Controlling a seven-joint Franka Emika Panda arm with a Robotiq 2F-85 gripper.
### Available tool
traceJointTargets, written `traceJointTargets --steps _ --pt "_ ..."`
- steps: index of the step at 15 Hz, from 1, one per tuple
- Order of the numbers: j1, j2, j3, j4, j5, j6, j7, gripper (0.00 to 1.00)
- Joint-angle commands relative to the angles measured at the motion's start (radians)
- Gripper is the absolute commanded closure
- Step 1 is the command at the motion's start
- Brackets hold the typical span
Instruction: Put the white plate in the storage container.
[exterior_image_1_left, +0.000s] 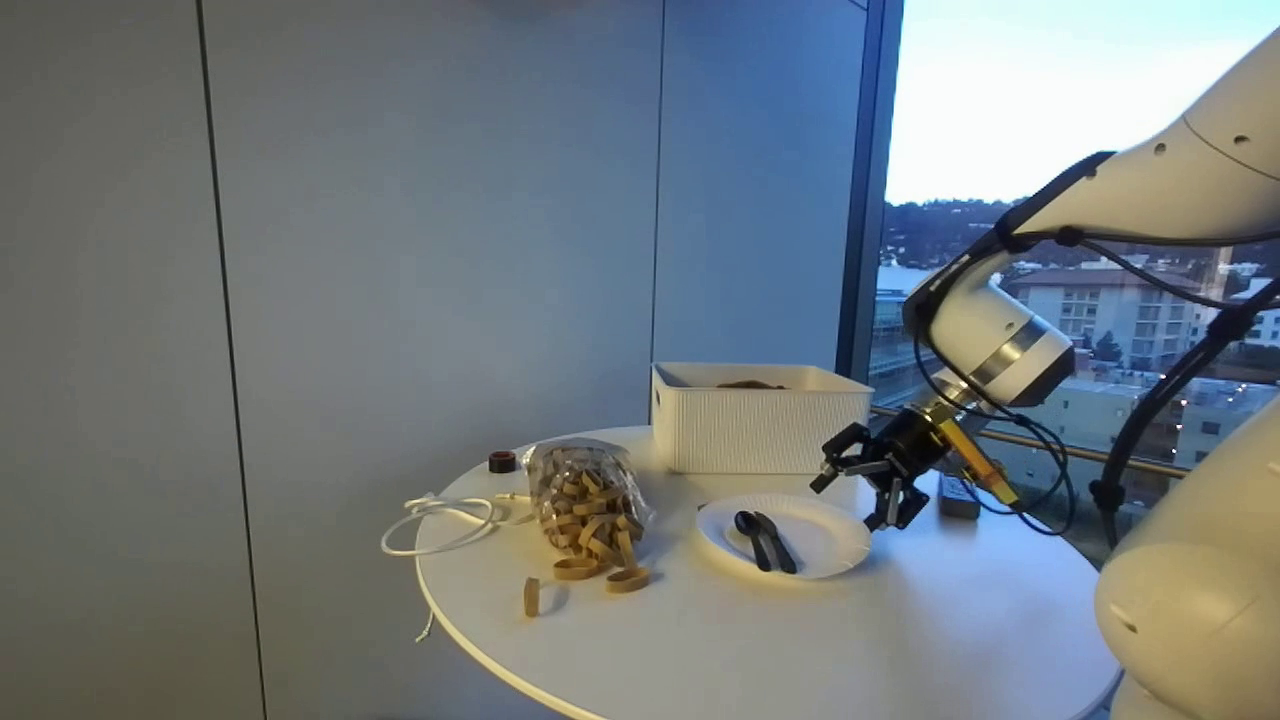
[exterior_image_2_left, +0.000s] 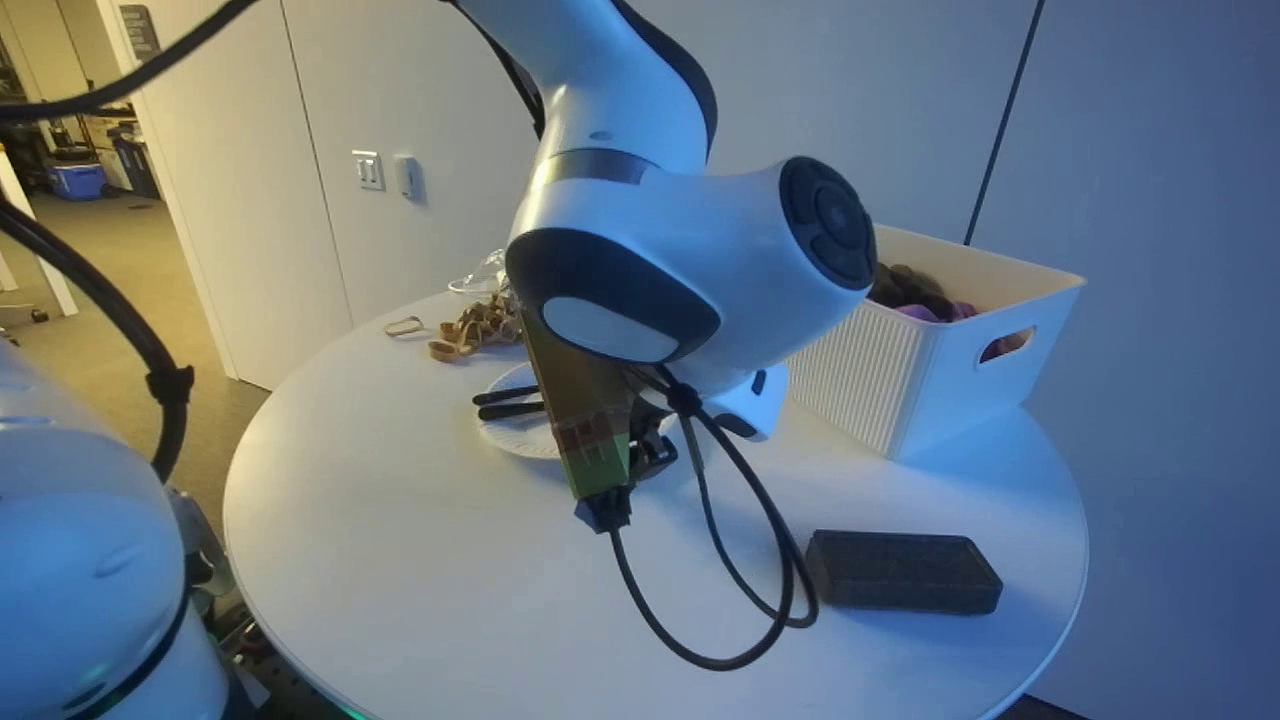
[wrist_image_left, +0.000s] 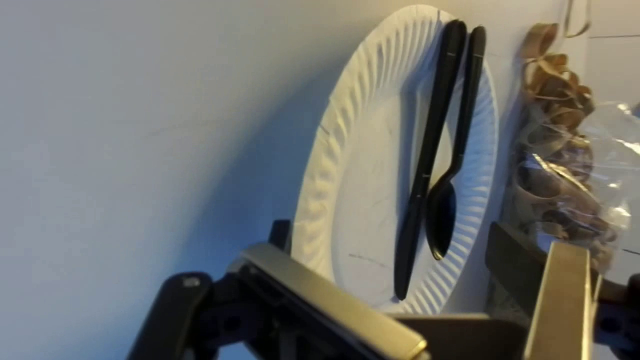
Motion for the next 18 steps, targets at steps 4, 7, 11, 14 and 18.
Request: traceJointTargets --steps 4,7,11,14,18 --pt "0.004 0.126 -0.039 0.078 0.288 -0.291 -0.157 0.00" --pt "-0.043 0.181 -0.025 0.108 0.322 -0.409 -0.180 0.00" --pt "-0.106 0.239 -0.018 0.142 0.344 -0.525 -0.195 0.42" --pt "-0.146 0.260 -0.011 0.158 0.345 -0.557 -0.204 0.64" --pt "-0.186 0.210 0.054 0.144 0.244 -0.360 -0.164 0.58"
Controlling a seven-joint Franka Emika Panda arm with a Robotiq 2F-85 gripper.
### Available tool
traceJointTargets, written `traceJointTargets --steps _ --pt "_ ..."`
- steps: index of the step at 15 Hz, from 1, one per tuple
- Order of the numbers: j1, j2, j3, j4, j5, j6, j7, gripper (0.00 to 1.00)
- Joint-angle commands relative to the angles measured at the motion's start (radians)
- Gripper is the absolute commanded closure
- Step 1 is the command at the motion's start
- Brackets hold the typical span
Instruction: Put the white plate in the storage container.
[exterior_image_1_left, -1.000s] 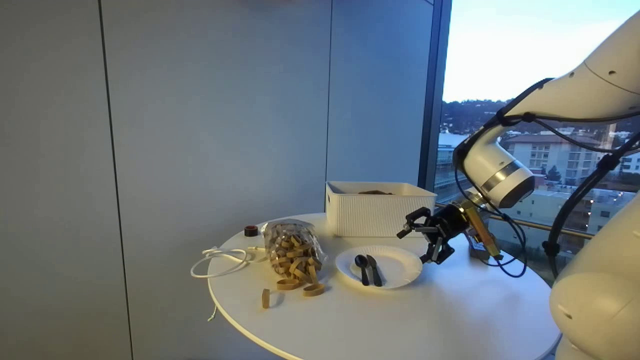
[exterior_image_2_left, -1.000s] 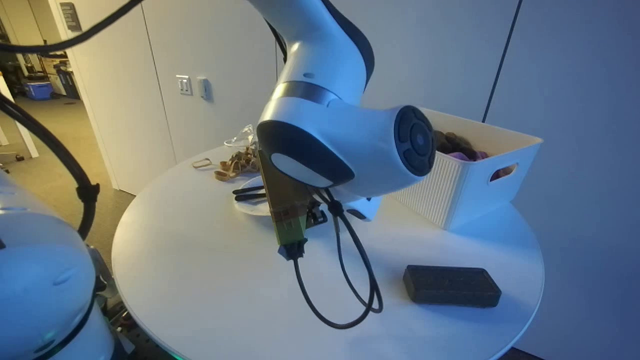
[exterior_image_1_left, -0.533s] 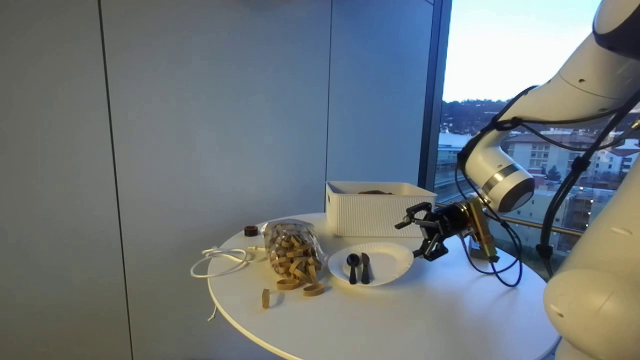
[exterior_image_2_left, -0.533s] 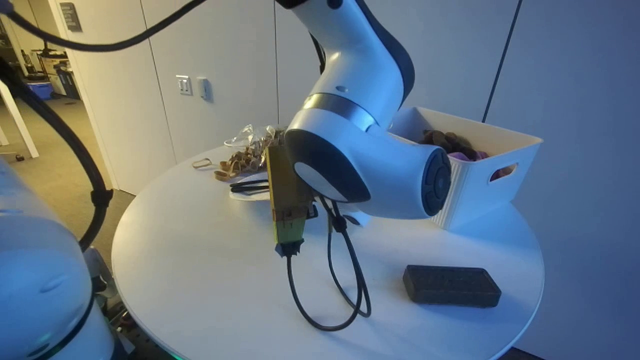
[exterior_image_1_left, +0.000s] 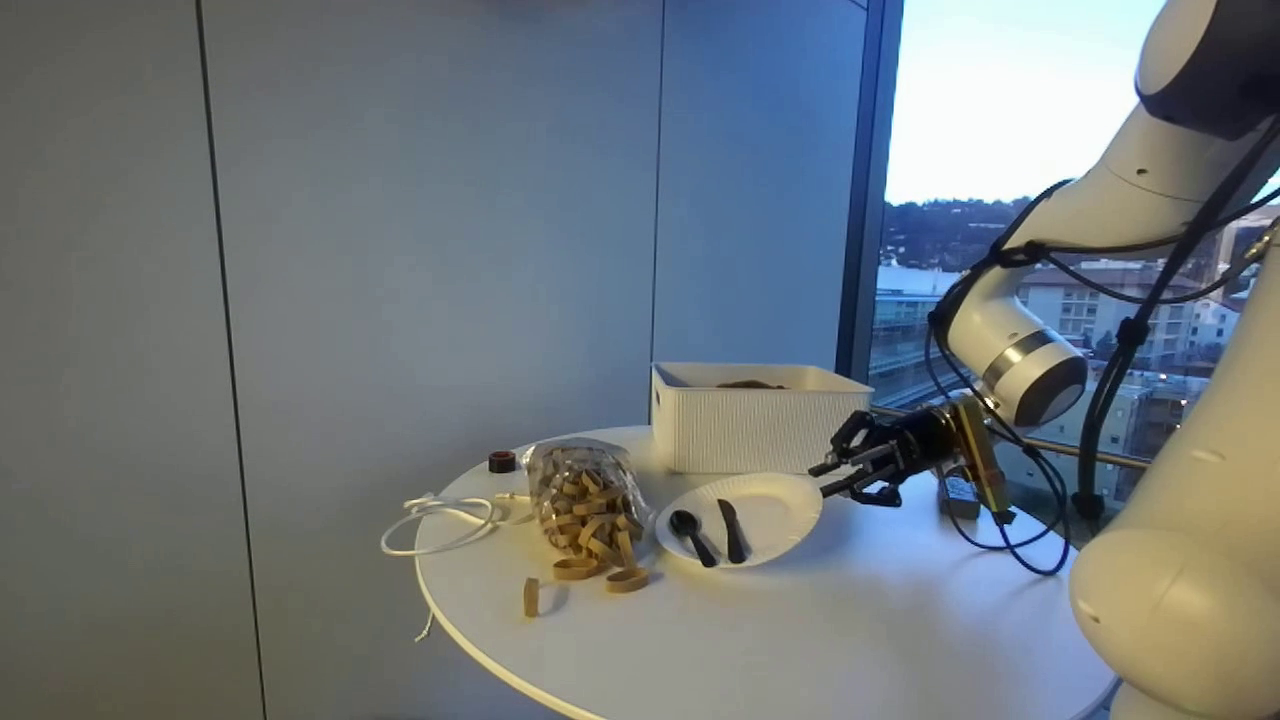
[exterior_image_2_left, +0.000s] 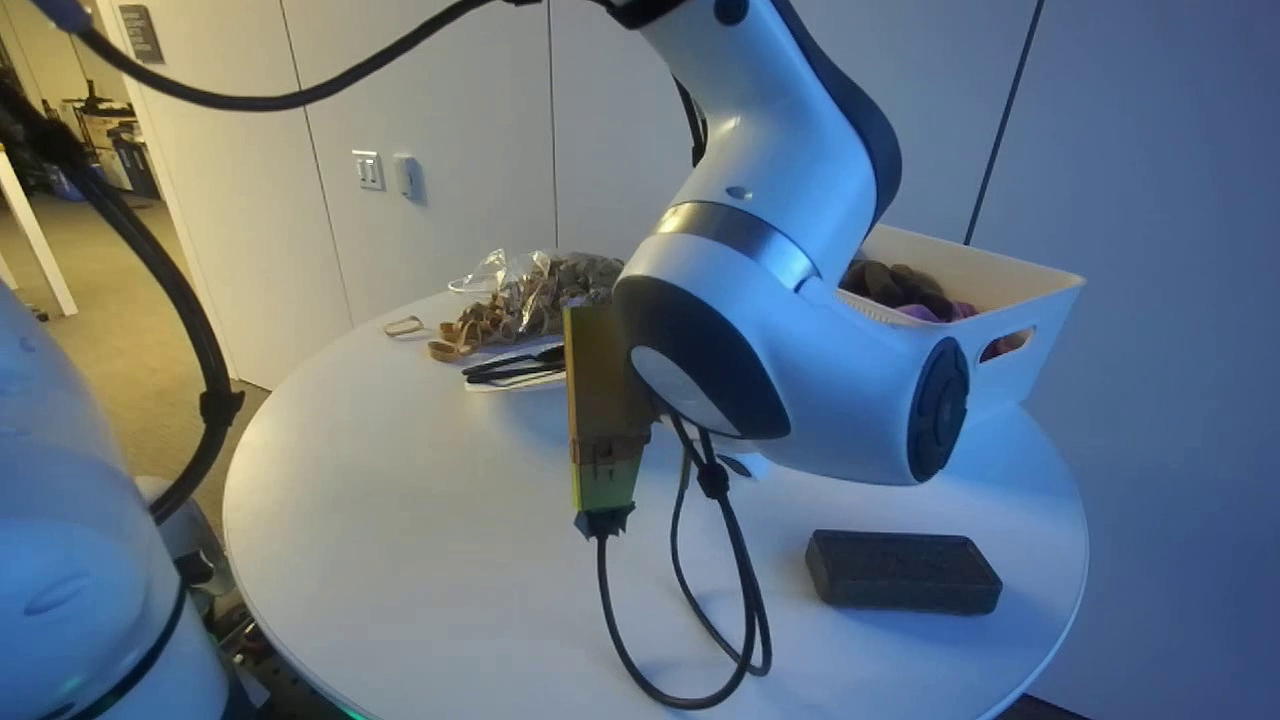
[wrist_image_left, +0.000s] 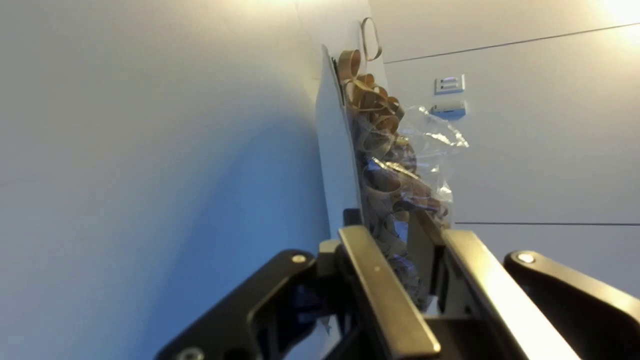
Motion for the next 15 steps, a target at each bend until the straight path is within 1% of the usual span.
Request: traceJointTargets --steps 1,2,3,4,5,7,8,9,14,15 --pt "-0.046 -0.048 0.084 -0.010 -0.095 0.179 0.029 0.49" --pt "-0.047 -0.062 0.110 -0.020 -0.137 0.231 0.041 0.49" --pt "-0.042 -0.066 0.136 -0.023 -0.185 0.249 0.035 0.43" --pt "-0.036 -0.065 0.157 -0.023 -0.224 0.244 0.035 0.35" --pt "-0.027 -0.064 0.179 -0.027 -0.232 0.237 0.031 0.28" --pt "-0.019 -0.075 0.220 -0.040 -0.258 0.278 0.045 0.12" --pt "-0.017 -0.072 0.230 -0.039 -0.266 0.277 0.047 0.05" --pt "-0.015 -0.062 0.228 -0.032 -0.253 0.251 0.035 0.00" --pt "-0.012 -0.035 0.220 -0.027 -0.195 0.172 0.020 0.00" --pt "-0.007 -0.027 0.212 -0.024 -0.159 0.122 -0.011 0.00"
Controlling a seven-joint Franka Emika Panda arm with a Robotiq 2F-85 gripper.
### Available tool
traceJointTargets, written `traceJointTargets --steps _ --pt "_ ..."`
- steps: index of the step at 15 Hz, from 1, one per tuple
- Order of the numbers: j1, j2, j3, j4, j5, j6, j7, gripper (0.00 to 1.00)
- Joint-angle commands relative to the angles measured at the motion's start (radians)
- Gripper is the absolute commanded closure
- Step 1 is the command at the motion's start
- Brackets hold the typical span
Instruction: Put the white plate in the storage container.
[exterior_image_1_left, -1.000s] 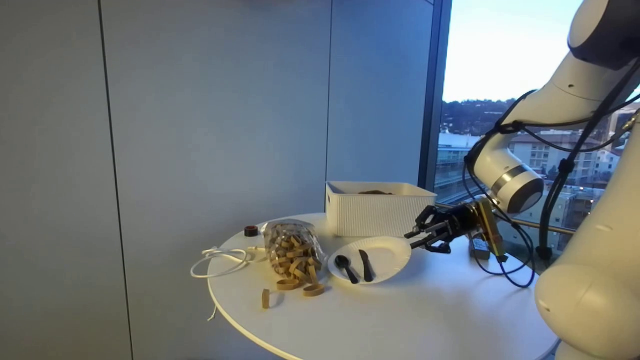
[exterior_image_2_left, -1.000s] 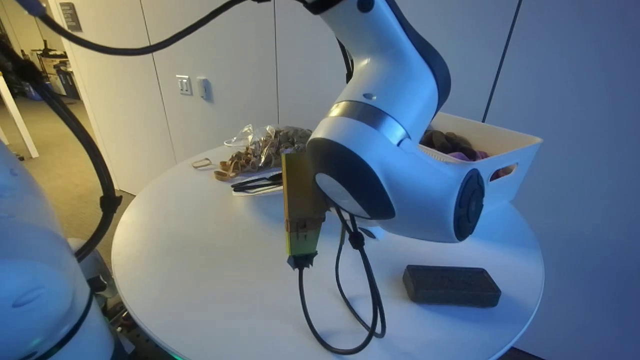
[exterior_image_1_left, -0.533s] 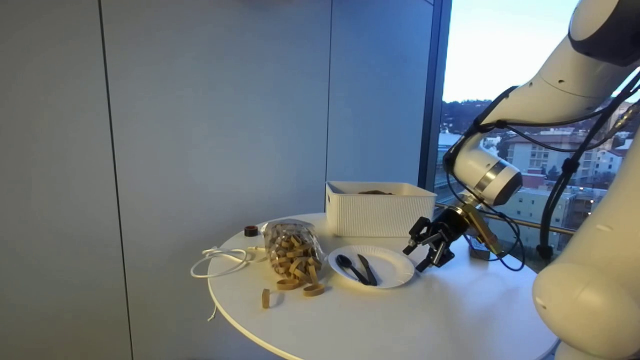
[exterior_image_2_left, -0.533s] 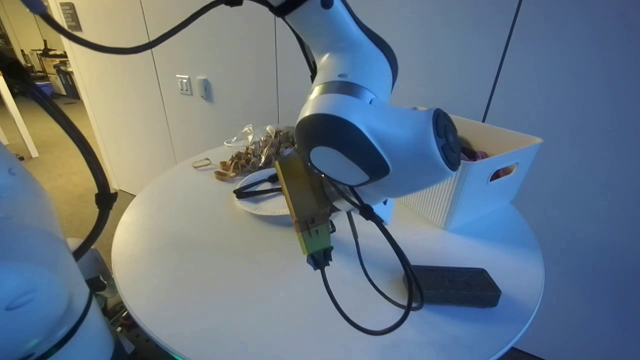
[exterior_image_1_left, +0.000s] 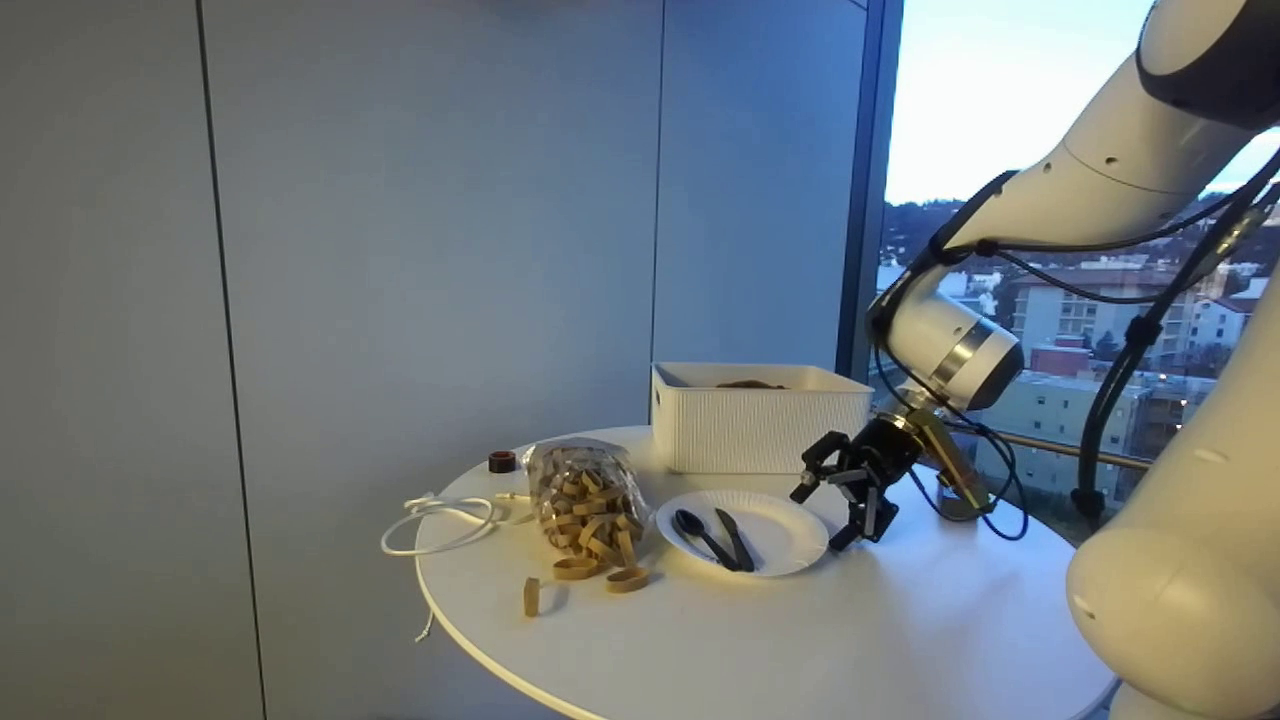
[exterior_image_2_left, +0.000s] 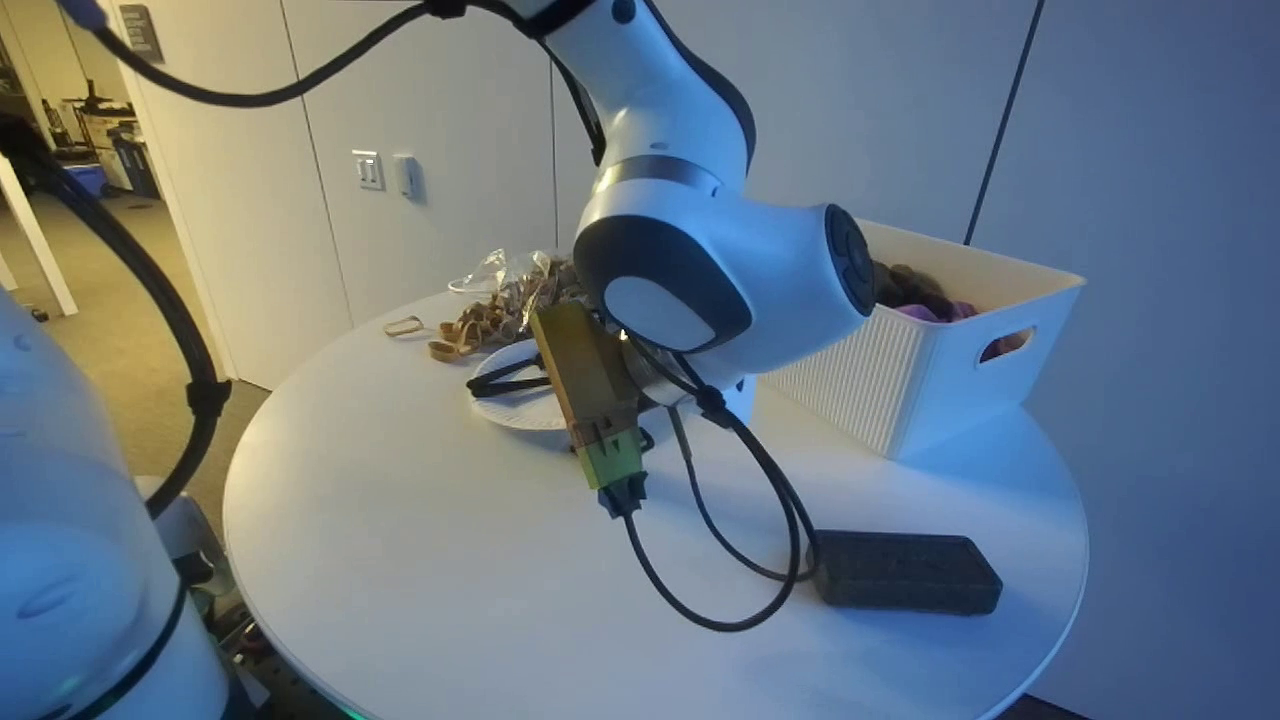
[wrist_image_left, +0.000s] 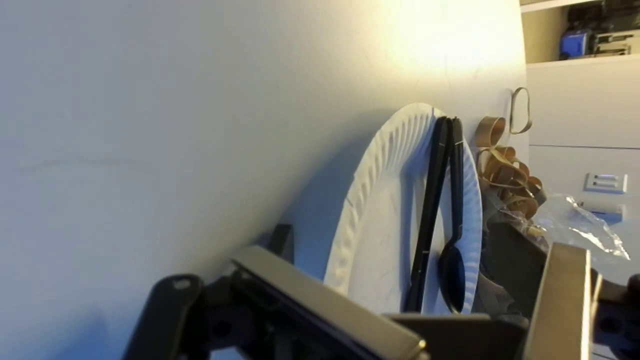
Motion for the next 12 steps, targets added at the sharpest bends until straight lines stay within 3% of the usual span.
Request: traceJointTargets --steps 1,6,9,12 --pt "0.013 0.016 -0.014 0.002 0.101 -0.131 -0.057 0.00" --pt "0.014 0.061 0.018 -0.001 0.172 -0.223 -0.096 0.00" --pt "0.032 0.064 0.060 -0.002 0.158 -0.151 -0.093 0.00" --pt "0.081 0.054 0.132 -0.022 0.178 0.015 -0.141 0.00"
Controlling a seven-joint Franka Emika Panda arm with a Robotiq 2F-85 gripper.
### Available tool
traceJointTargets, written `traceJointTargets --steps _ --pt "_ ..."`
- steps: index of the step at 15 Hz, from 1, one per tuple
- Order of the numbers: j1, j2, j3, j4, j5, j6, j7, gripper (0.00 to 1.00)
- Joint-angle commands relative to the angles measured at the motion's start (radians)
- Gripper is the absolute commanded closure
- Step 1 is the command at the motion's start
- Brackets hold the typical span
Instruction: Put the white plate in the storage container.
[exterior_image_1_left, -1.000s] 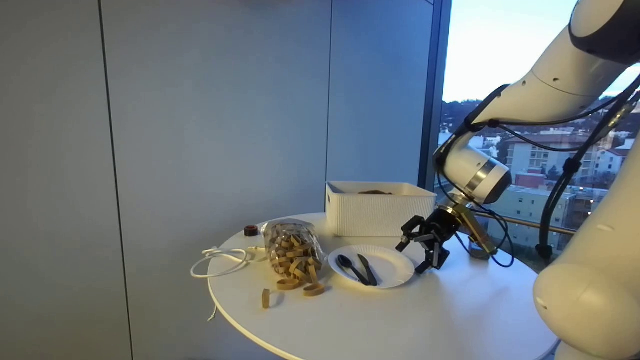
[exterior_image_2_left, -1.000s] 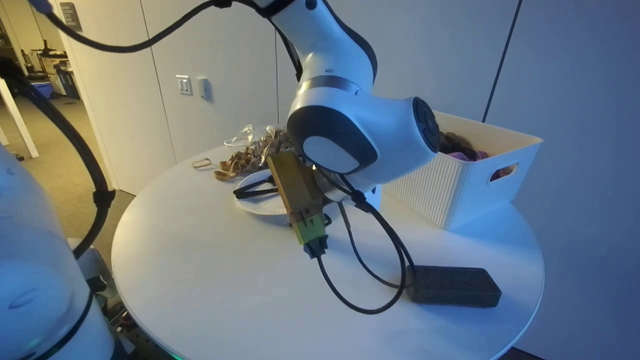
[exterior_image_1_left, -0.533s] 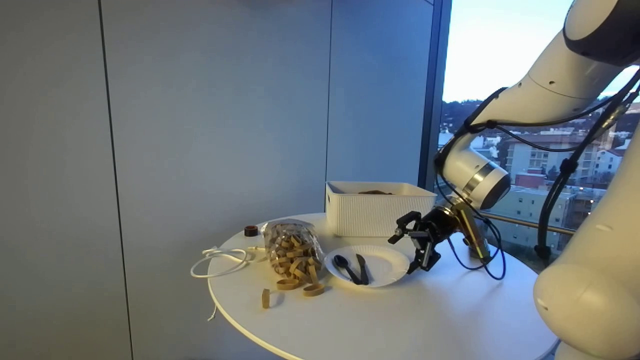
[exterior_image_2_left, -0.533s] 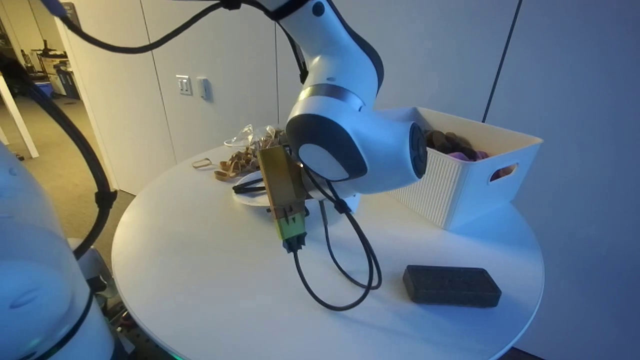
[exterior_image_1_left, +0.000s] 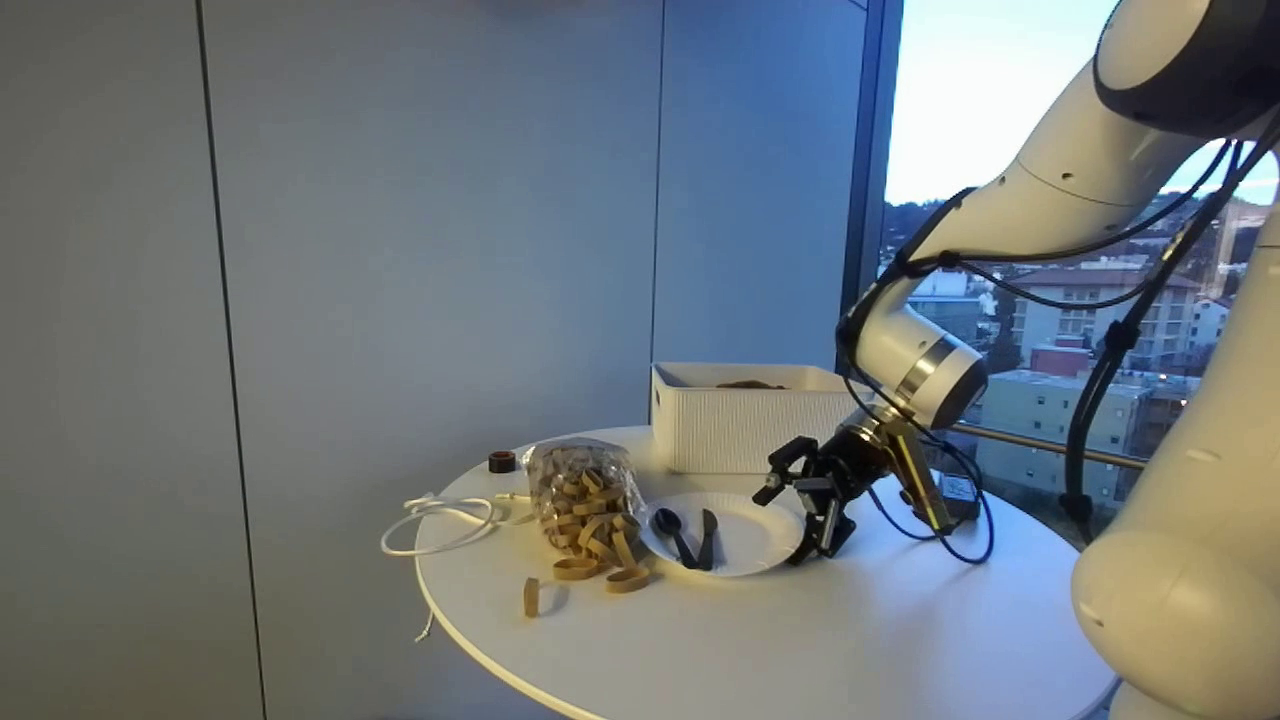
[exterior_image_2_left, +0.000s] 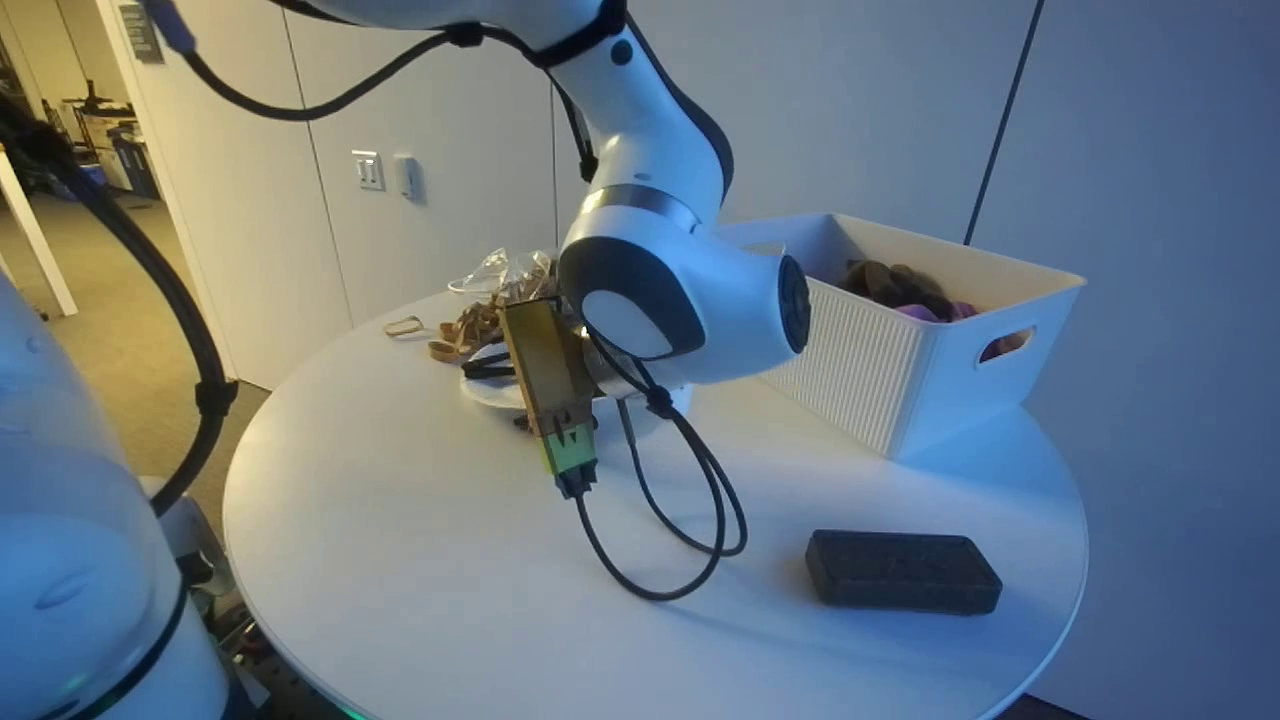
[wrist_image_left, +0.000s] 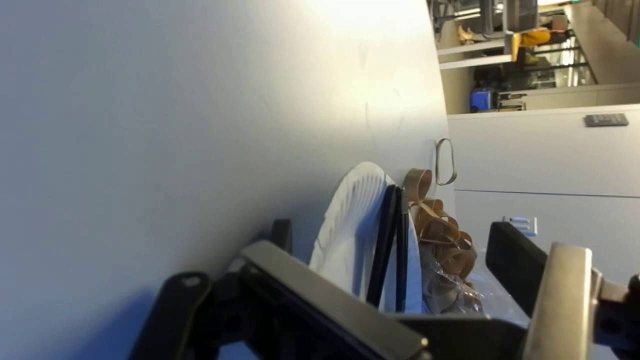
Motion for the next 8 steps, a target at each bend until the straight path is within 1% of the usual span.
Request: traceJointTargets --steps 1,4,5,6,7,8 --pt "0.065 -0.017 0.088 -0.019 0.045 0.200 -0.048 0.00" --pt "0.113 -0.026 0.141 -0.028 0.109 0.337 -0.038 0.00" --pt "0.127 -0.027 0.154 -0.029 0.130 0.369 -0.034 0.25" --pt "0.137 -0.024 0.162 -0.026 0.147 0.387 -0.032 0.27" --pt "0.148 -0.028 0.172 -0.029 0.166 0.419 -0.029 0.33" --pt "0.158 -0.023 0.179 -0.027 0.184 0.439 -0.030 0.43"
